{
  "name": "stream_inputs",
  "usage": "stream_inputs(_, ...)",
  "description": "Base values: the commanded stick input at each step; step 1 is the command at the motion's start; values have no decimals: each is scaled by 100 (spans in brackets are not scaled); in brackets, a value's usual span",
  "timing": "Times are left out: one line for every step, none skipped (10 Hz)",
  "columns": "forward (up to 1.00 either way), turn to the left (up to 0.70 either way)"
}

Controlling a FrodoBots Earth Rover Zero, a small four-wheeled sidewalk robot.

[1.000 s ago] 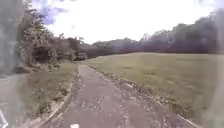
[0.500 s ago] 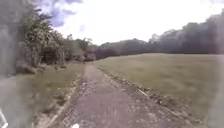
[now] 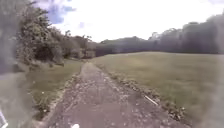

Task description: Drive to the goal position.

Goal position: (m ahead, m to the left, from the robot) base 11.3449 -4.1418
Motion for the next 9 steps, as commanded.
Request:
stream_inputs(100, 0)
stream_inputs(100, 0)
stream_inputs(100, 0)
stream_inputs(100, 4)
stream_inputs(100, 16)
stream_inputs(100, 28)
stream_inputs(100, 40)
stream_inputs(100, 40)
stream_inputs(100, 34)
